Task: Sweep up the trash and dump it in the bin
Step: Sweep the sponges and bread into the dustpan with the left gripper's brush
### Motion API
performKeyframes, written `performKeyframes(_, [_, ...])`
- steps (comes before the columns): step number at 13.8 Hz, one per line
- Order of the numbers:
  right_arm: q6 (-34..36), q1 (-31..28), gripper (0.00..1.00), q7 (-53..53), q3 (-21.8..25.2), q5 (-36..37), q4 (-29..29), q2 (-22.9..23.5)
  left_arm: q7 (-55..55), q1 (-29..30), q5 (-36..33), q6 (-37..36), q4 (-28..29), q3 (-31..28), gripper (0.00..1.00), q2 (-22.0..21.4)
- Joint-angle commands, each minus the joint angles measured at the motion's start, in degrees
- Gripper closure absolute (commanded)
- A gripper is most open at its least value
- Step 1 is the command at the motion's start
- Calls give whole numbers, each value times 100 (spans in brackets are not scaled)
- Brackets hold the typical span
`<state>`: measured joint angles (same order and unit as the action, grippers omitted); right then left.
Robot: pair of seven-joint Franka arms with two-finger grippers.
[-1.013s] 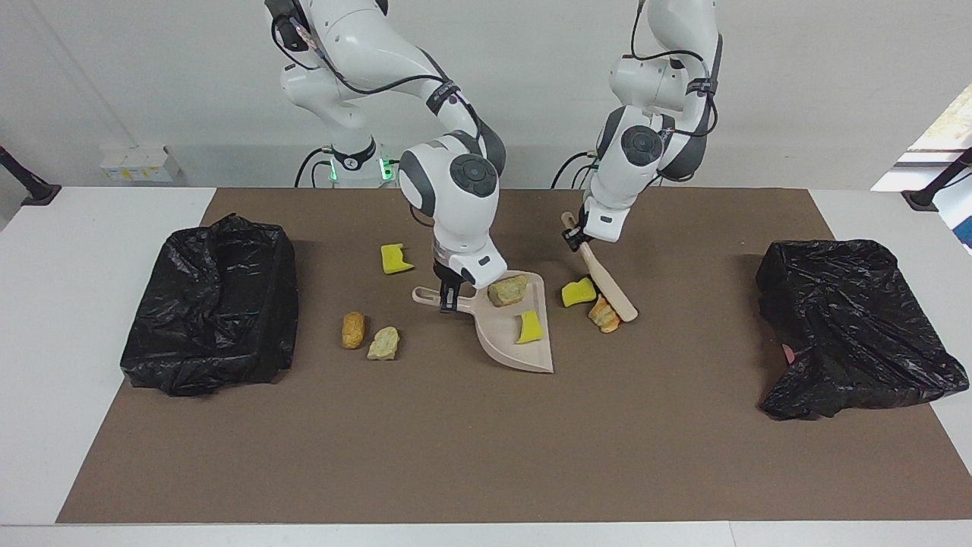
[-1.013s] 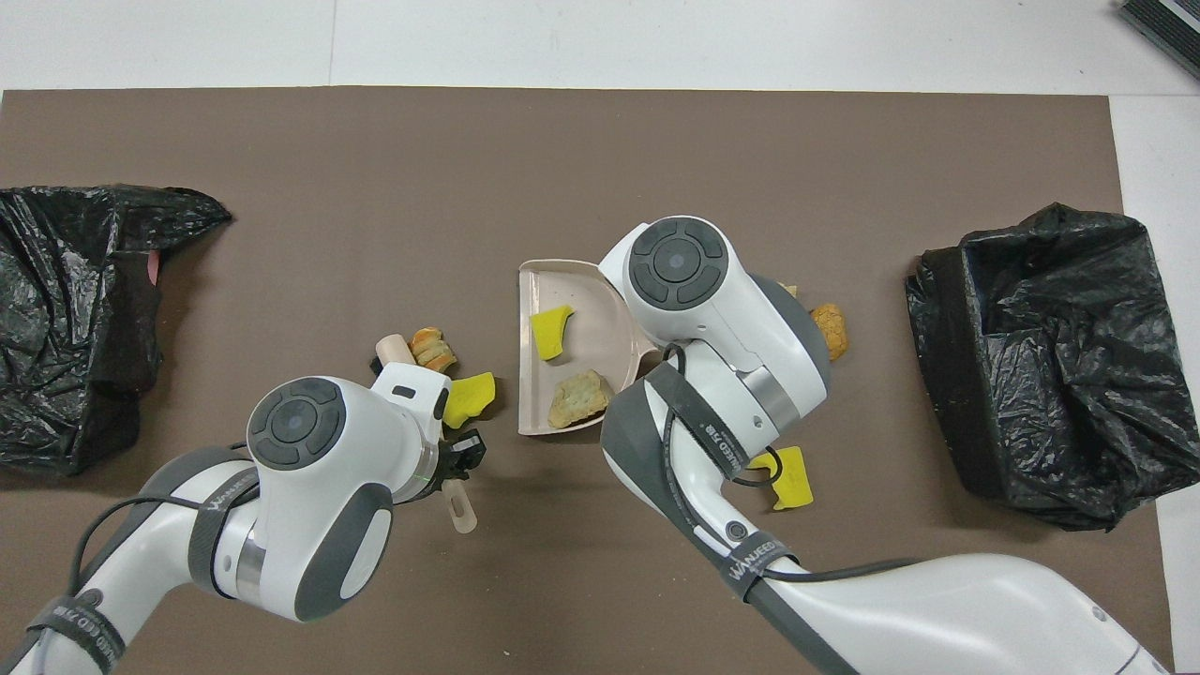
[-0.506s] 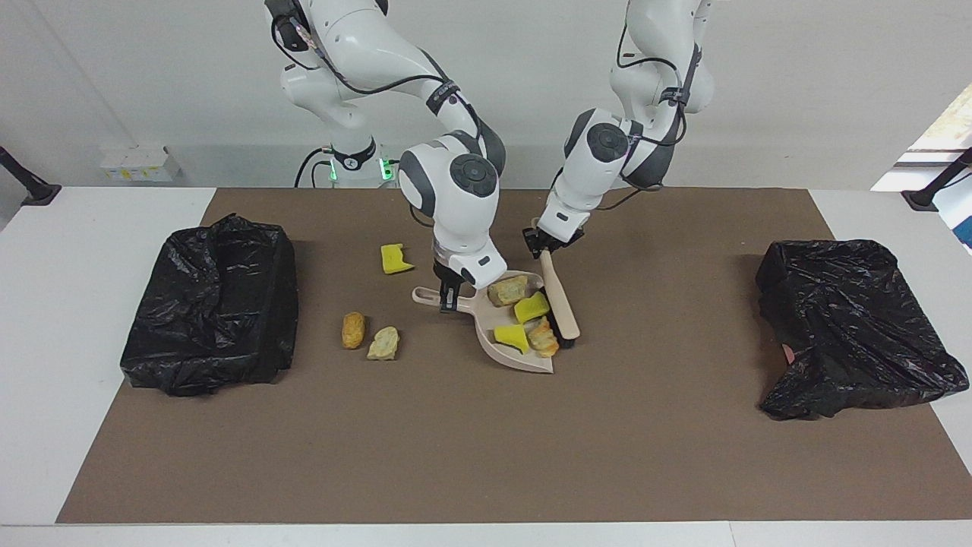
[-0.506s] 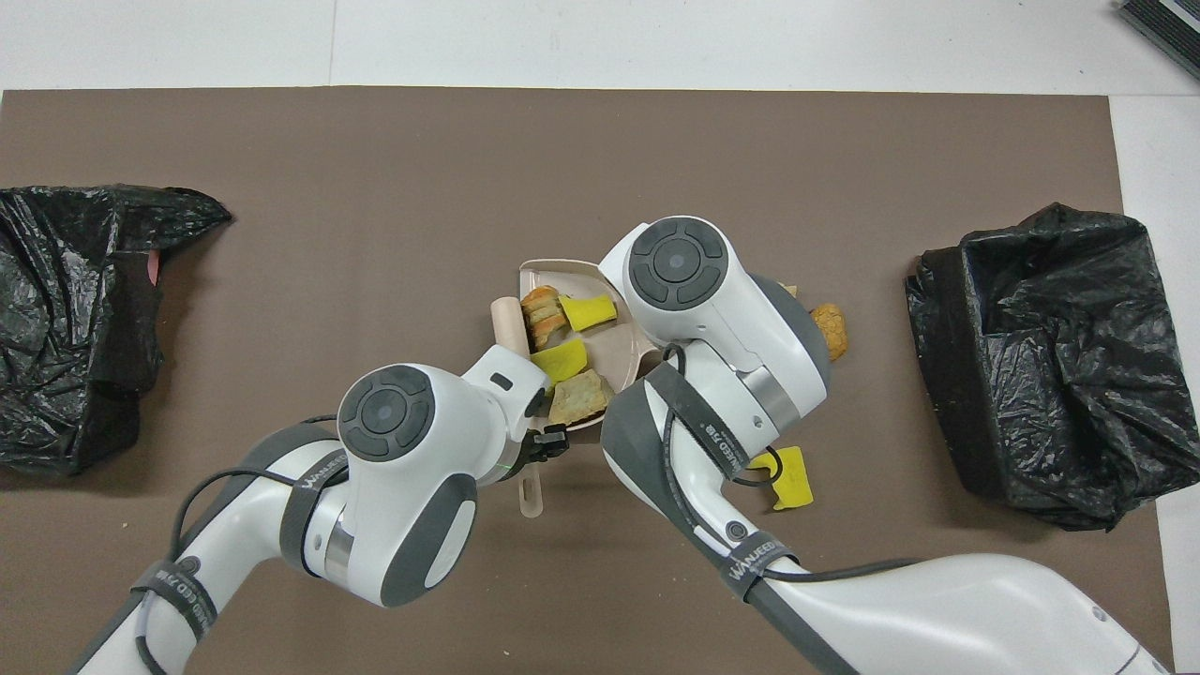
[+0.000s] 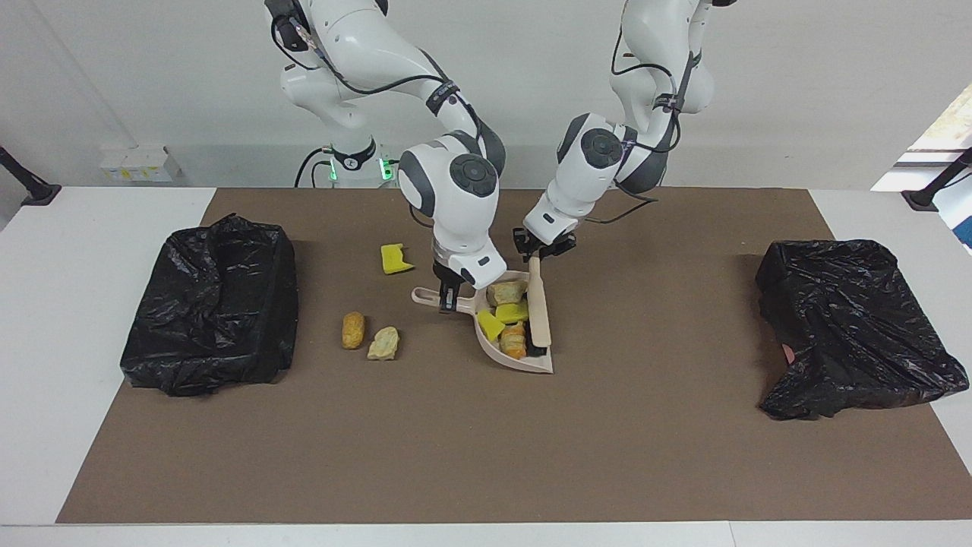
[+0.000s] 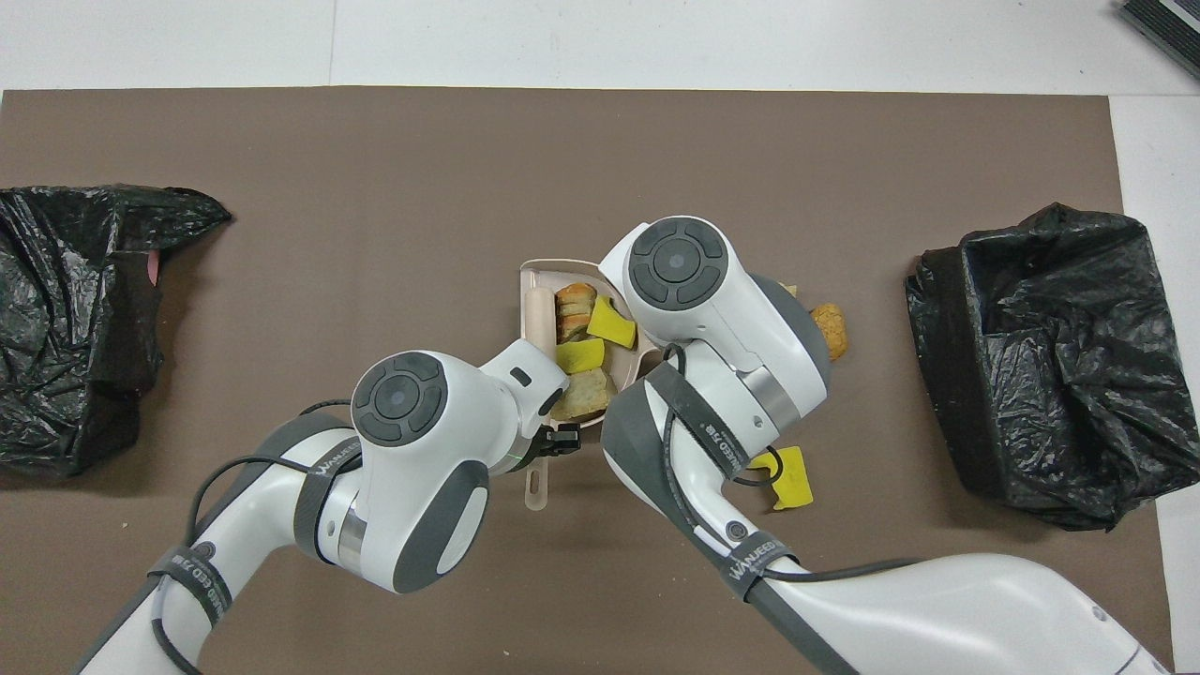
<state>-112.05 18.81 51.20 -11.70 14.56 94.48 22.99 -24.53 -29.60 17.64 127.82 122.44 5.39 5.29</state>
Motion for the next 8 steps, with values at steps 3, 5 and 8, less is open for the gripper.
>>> performKeyframes(3, [-203,-210,100,135,-43,-15,44,-84,-8,629,-507,-837,-2,-29,100,-431])
performKeyframes(5, [-309,-351,100,135,-60,-23,53,-145,-113,579,-664,-680,376,-21,100,-695])
performKeyframes(8, [-449,-718,100,414,-78,-119,62,-374,-534,185,-936,-636,701,-12,100,-950])
